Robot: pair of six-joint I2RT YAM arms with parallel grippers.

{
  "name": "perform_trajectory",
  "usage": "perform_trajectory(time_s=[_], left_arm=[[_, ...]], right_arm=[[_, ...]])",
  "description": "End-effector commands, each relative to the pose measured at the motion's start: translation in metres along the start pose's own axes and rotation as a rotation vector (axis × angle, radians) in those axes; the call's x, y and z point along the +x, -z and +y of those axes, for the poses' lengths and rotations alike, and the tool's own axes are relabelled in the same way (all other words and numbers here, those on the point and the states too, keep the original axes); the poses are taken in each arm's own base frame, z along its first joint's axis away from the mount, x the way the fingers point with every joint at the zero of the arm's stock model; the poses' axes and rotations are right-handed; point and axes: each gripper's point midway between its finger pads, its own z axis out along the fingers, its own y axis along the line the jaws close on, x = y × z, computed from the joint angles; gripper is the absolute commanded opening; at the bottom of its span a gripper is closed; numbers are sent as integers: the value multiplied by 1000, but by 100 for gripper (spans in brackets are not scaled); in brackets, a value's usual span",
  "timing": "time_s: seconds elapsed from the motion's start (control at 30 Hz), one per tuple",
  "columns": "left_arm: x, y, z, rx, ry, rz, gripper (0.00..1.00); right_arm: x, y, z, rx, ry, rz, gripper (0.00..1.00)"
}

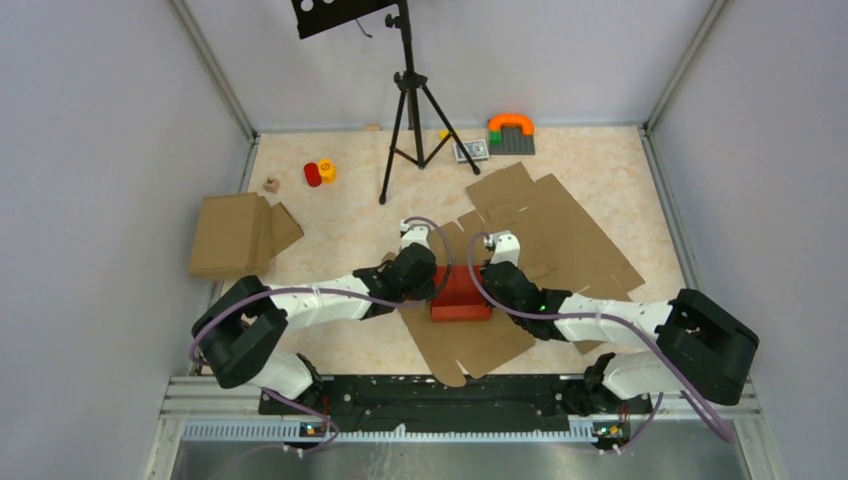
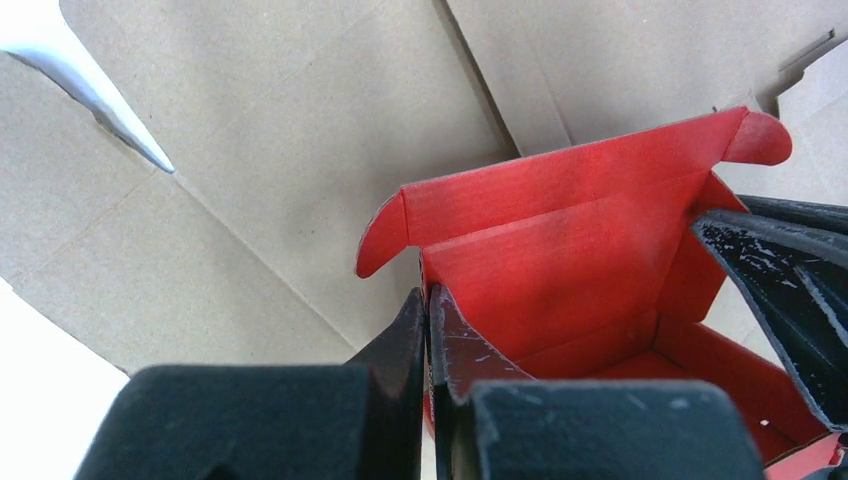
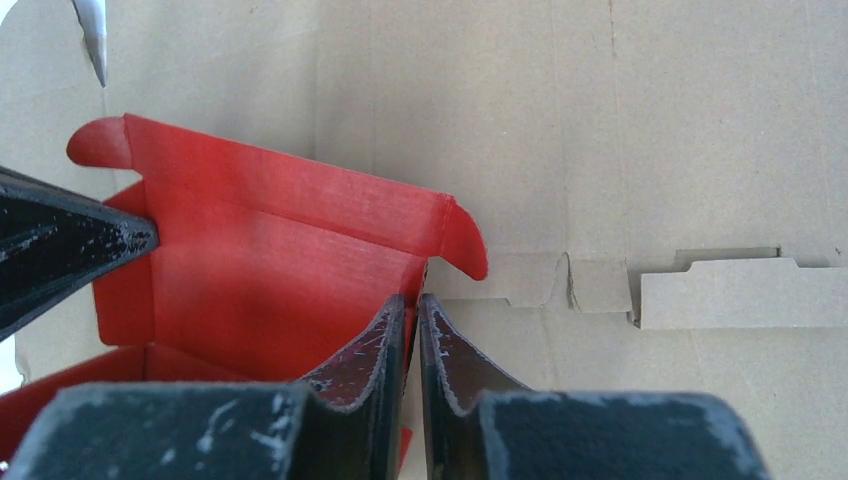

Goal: Fold the paper box

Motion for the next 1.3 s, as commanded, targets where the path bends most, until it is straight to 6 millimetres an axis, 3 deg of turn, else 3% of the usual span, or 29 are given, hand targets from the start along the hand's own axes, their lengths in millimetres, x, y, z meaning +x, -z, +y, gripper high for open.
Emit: perform_trajectory(time_s=[0.0, 0.07, 0.23, 0.3, 0.33, 0.53, 0.7, 0.8, 1.0, 1.13, 1.27], left_arm=[[-30, 4, -33, 87, -4, -73, 0], [-32, 5, -32, 79, -13, -72, 0], [-32, 6, -30, 65, -25, -66, 0], [-32, 6, -31, 66, -26, -67, 0], [-32, 6, -31, 65, -28, -66, 0], [-33, 7, -33, 82, -33, -69, 0], [-36, 14, -34, 98, -33, -82, 0], [-41, 19, -37, 112, -40, -97, 0], [-44, 25, -35, 116, -56, -116, 0], [-49, 28, -40, 144, -52, -143, 0], [-50, 27, -40, 144, -57, -144, 0]], right_arm=[[-35, 10, 29, -150, -57, -35, 14], [-45, 16, 31, -201, -72, -29, 25], [-69, 39, 37, -331, -49, -51, 73], [-71, 47, 39, -380, -11, -54, 87], [-71, 50, 37, -394, 3, -56, 89], [-61, 59, 31, -449, 34, -28, 92], [-61, 50, -8, -216, -53, 1, 92], [-65, 48, -19, -165, -74, 24, 90], [-61, 37, -29, -164, -112, 86, 75], [-57, 26, -25, -204, -132, 103, 63], [-55, 13, -26, -178, -140, 107, 57]])
